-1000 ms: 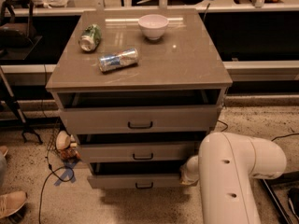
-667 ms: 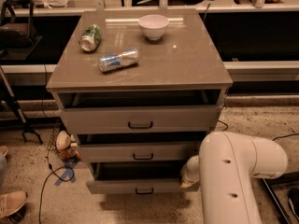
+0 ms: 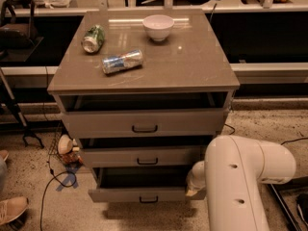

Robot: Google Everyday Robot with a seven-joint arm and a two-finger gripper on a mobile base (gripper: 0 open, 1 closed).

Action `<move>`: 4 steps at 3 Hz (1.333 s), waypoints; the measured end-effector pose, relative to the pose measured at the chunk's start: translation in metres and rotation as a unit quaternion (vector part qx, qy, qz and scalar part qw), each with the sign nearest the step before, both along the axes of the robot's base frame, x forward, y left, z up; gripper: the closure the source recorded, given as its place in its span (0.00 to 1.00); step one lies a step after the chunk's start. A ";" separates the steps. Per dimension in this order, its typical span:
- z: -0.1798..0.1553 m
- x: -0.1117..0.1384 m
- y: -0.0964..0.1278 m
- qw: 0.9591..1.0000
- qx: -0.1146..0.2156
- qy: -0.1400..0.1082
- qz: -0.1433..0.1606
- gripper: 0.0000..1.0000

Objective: Open bottom drawer

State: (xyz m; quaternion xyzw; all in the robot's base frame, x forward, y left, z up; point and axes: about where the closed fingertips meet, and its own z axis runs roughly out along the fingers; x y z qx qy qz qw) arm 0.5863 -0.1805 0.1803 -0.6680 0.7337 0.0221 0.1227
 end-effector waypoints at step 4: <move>-0.019 -0.034 0.004 0.999 -0.018 0.033 0.018 0.00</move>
Offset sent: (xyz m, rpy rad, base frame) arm -0.0014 0.0006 -0.0014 0.0005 0.0027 0.0008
